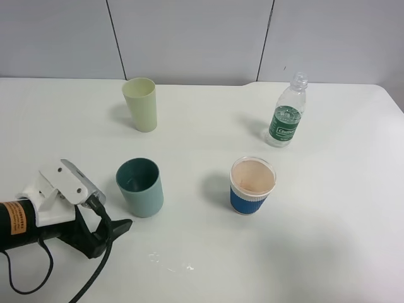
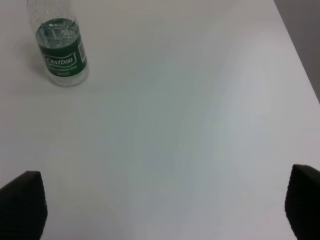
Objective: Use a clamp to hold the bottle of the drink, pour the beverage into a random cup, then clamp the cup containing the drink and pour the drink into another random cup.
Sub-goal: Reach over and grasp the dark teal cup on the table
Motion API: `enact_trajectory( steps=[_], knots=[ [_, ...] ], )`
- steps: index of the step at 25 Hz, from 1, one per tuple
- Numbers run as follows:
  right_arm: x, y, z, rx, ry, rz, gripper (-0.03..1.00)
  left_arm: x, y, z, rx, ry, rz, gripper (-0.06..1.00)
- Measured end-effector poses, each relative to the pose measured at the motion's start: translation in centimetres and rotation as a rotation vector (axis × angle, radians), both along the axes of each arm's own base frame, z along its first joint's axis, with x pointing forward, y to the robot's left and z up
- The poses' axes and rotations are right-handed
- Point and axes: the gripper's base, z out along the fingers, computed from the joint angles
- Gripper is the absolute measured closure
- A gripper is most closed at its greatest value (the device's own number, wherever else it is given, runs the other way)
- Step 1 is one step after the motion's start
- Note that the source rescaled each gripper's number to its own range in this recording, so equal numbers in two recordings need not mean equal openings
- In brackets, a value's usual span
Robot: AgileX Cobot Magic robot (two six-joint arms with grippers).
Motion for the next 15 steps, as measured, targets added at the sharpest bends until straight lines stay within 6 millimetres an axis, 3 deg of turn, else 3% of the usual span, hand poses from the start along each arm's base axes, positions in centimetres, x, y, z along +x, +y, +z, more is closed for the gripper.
enact_trajectory(
  steps=[15],
  knots=[
    [0.0,0.0,0.0,0.0,0.0,0.0,-0.03,0.6,-1.1,-1.7,-0.133,-0.044,-0.029,-0.06]
  ],
)
